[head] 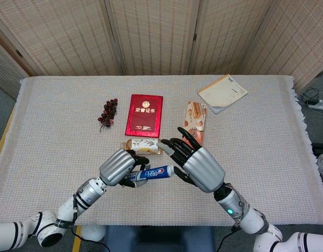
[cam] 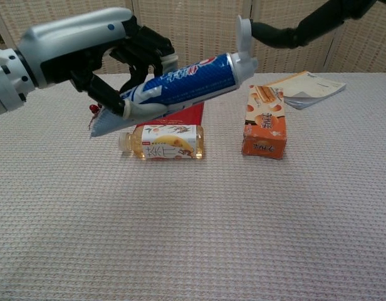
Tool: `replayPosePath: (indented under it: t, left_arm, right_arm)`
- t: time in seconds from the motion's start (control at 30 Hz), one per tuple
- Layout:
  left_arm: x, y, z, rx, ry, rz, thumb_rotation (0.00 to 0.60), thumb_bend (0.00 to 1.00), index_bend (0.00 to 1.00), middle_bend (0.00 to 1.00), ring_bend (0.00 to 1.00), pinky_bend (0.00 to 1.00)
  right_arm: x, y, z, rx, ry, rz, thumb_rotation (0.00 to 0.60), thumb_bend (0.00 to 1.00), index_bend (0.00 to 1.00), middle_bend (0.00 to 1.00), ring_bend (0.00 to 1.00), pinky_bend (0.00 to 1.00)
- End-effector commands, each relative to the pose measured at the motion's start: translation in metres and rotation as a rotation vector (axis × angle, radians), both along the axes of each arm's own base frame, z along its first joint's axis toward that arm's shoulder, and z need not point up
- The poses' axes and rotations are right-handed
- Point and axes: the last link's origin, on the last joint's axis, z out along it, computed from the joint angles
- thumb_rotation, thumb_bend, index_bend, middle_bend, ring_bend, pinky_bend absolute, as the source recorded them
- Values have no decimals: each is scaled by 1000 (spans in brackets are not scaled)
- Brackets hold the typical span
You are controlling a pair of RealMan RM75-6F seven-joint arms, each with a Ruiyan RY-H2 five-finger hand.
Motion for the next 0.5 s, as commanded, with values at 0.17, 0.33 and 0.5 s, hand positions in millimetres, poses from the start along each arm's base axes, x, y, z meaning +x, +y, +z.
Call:
replayPosePath:
  t: [0.17,0.33,0.5]
  left_arm:
    - [-13,2,3,22,18,20,600,665,803,790,750,592]
    - [-34,8,2,49,81,34,600,664,784,790,706,563]
    - [-57,18,-13,147,254,-16,600,661,760,776,651,503]
  right_arm:
    - [-11,4,11,-23,-36,-12,600,428,68,205,210,46]
    - [-44,11,31,-59,-37,-71,600,428,68,205,210,45]
    - [-75,14,47,-99,-36,-142,600,428,68,205,211,45]
